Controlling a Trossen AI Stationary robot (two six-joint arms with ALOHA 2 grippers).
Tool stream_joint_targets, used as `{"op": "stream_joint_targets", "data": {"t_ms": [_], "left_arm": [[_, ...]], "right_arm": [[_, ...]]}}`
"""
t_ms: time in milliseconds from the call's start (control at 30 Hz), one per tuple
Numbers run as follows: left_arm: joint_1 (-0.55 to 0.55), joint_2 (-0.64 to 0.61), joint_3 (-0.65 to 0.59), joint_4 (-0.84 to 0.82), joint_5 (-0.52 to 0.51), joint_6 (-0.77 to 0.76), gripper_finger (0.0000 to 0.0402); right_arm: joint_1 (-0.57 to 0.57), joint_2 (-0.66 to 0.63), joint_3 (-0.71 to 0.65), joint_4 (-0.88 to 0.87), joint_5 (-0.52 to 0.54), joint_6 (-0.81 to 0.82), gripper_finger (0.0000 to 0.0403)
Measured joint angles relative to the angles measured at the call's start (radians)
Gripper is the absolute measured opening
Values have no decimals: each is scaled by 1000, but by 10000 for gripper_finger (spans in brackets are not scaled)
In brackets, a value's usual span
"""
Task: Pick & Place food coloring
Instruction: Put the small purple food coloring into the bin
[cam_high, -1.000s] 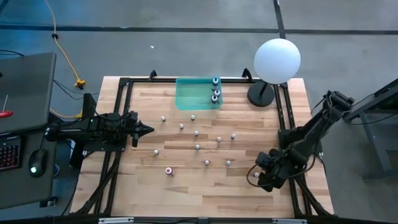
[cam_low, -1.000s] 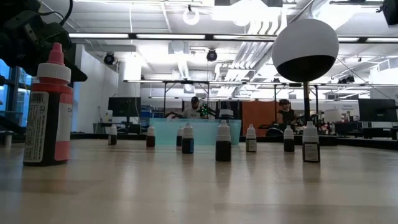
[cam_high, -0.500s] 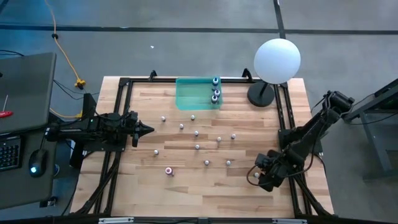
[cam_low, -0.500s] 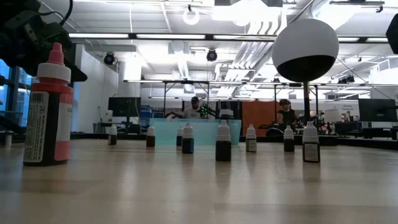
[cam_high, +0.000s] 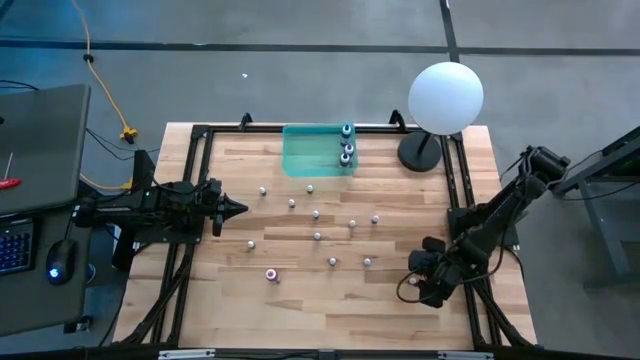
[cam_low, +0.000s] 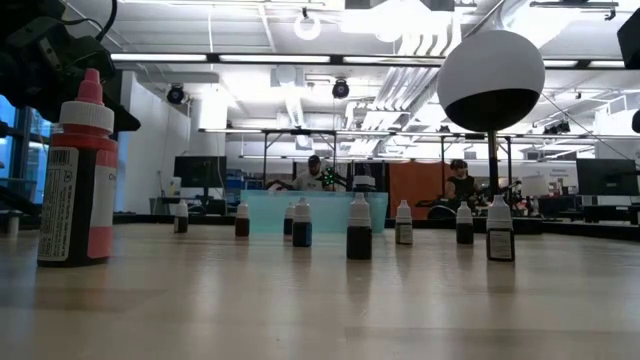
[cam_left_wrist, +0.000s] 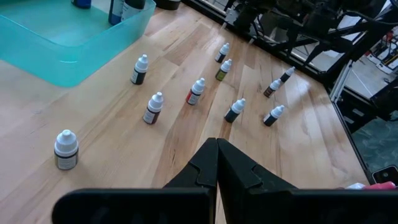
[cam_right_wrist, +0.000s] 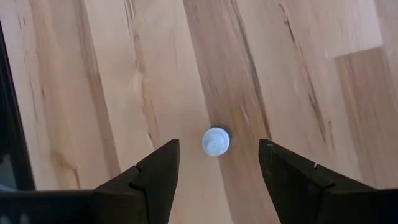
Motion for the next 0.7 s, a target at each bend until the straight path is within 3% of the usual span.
{"op": "stream_joint_targets", "data": {"t_ms": [333,700], "left_arm": [[0,0,0,0,0,0,0],[0,0,0,0,0,0,0]], "right_arm": [[-40,81,1,24,-78,-92,211],[-40,100,1,50,-74,-75,207]]}}
